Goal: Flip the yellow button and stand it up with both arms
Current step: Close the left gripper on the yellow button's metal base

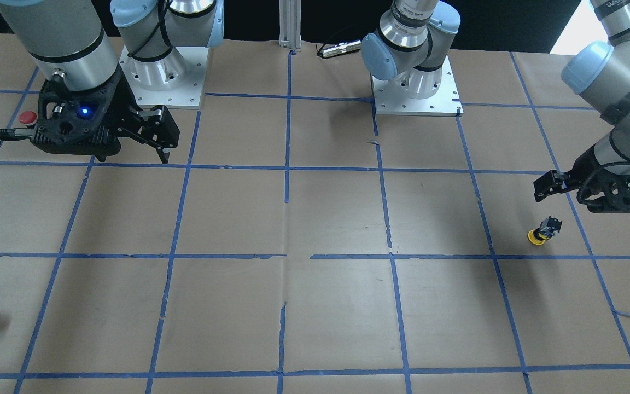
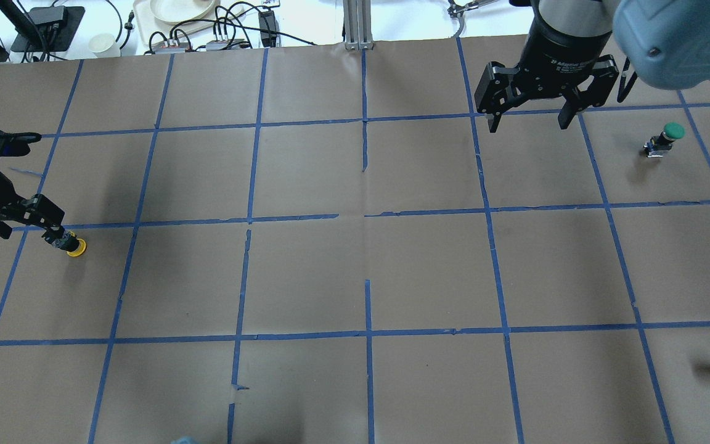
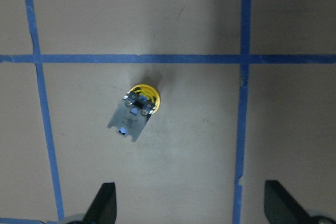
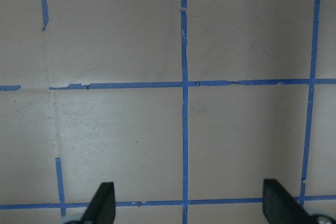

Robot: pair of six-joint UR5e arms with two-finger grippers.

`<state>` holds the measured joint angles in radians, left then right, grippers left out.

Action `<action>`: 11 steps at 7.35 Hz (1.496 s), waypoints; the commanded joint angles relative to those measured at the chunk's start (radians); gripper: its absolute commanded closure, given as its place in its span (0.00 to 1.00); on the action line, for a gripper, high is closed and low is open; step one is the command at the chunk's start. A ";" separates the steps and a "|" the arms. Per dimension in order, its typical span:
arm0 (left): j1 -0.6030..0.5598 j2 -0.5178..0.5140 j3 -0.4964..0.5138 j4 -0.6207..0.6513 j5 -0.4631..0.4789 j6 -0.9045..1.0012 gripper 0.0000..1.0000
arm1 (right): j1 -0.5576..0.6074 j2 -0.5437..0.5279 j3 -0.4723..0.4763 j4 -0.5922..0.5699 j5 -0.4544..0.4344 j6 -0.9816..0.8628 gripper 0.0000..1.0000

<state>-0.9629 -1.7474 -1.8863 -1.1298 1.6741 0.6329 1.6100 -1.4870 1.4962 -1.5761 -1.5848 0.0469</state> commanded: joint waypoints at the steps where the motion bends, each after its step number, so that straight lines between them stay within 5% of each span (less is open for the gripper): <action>1: 0.050 -0.043 0.003 0.065 -0.065 0.203 0.00 | -0.001 -0.001 -0.001 0.001 -0.001 -0.001 0.00; 4: 0.119 -0.073 -0.017 0.073 -0.215 0.428 0.00 | -0.001 0.001 0.001 -0.001 0.002 0.001 0.00; 11: 0.087 -0.138 -0.008 0.109 -0.211 0.564 0.01 | -0.001 0.002 0.002 0.001 0.000 -0.001 0.00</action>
<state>-0.8621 -1.8603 -1.8971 -1.0442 1.4605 1.1737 1.6105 -1.4855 1.4981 -1.5764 -1.5847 0.0467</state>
